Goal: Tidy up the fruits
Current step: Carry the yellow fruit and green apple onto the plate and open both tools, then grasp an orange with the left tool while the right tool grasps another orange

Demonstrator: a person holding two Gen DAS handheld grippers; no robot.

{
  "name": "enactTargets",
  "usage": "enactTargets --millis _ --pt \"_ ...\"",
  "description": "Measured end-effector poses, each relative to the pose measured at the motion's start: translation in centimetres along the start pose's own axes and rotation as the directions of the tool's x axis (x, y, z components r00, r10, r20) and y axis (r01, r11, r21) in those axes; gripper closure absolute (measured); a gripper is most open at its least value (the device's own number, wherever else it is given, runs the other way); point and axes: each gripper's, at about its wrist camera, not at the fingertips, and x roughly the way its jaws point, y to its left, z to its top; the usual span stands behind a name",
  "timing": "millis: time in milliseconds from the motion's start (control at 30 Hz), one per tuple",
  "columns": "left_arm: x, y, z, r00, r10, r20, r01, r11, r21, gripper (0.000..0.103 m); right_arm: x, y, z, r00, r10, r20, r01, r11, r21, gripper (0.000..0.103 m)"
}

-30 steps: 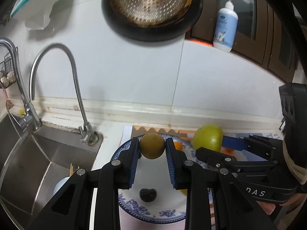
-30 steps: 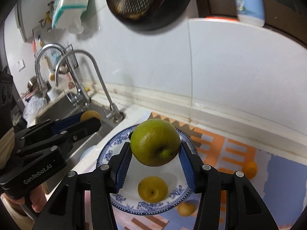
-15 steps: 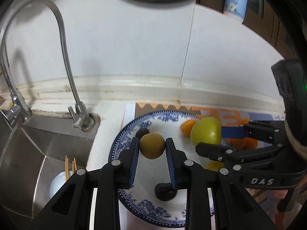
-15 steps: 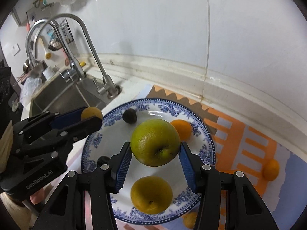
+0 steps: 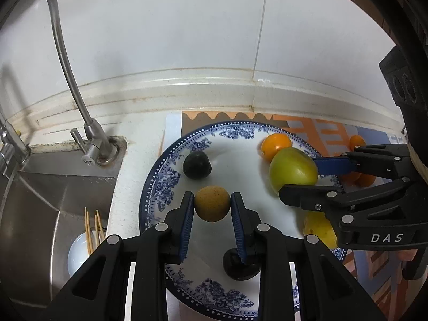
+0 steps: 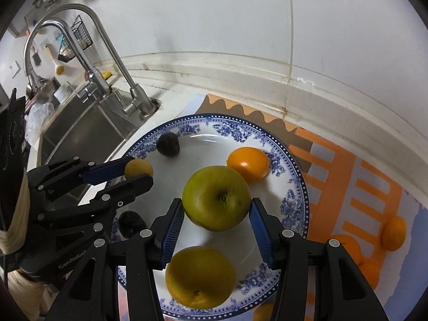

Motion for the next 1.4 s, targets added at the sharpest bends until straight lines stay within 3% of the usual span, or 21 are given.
enactTargets --millis 133,267,333,467,667,967,1400 --pt "0.4 0.0 0.1 1.000 -0.005 -0.018 0.005 1.000 -0.007 0.075 0.1 -0.1 0.1 1.000 0.004 -0.002 -0.004 1.000 0.005 0.051" --pt "-0.1 -0.2 0.1 1.000 0.002 -0.011 -0.002 1.000 -0.004 0.065 -0.2 0.1 0.1 1.000 0.011 0.011 -0.011 1.000 0.000 0.051" --pt "-0.6 -0.2 0.1 1.000 -0.004 -0.007 0.004 1.000 -0.015 0.065 -0.8 0.4 0.2 0.999 -0.002 0.032 0.002 1.000 -0.017 0.051" --pt "-2.5 -0.5 0.1 1.000 0.007 0.027 -0.007 1.000 -0.017 0.063 -2.5 0.8 -0.1 0.996 -0.040 0.080 0.044 0.998 -0.045 0.051" --pt "-6.0 -2.1 0.5 0.995 0.012 0.097 -0.011 1.000 -0.009 0.053 -5.9 0.6 -1.0 0.986 -0.047 0.157 0.052 0.998 -0.031 0.051" --pt "-10.3 -5.3 0.5 0.979 0.002 0.205 -0.003 1.000 0.007 0.042 -11.6 -0.4 -3.2 0.953 -0.099 0.286 0.099 0.995 0.014 0.039" --pt "-11.1 -10.7 -0.1 0.969 -0.072 0.235 0.046 0.992 0.117 0.037 -17.6 -2.7 -6.7 0.888 -0.246 0.389 0.245 0.968 0.054 0.038"
